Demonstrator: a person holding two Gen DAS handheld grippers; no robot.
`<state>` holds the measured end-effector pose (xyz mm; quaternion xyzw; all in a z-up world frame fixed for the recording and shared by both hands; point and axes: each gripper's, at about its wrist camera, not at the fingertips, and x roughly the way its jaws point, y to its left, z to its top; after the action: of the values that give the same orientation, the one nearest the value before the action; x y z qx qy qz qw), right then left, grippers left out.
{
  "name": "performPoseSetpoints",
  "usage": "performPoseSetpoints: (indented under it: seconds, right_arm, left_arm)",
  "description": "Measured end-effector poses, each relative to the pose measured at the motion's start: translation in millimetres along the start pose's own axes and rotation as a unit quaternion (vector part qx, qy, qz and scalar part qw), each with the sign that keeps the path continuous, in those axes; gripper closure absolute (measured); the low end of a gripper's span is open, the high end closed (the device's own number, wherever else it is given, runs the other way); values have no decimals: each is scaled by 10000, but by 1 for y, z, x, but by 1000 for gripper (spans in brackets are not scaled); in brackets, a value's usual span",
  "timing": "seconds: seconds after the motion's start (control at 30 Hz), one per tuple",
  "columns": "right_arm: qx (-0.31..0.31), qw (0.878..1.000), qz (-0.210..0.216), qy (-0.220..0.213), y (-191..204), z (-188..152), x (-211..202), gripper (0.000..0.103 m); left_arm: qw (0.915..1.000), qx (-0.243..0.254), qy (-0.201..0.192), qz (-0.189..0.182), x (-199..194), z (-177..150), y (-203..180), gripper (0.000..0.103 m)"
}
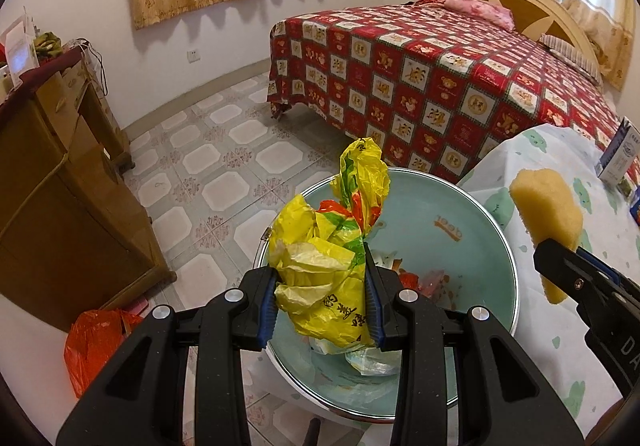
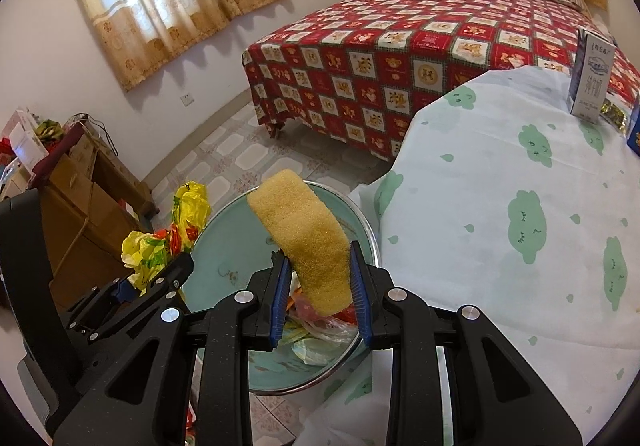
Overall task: Collect trash
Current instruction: 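Hold the yellow wrapper and sponge above the teal bin with both tools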
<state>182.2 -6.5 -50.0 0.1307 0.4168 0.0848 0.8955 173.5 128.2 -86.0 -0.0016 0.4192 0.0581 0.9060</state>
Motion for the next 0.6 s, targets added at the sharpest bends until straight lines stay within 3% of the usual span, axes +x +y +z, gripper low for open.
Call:
performPoseSetpoints:
  seconds: [0.6]
  right_arm:
    - [-14, 9998, -48, 198, -5, -3, 14, 74]
  left_arm:
    - [9996, -56, 252, -137, 16, -6, 3, 68]
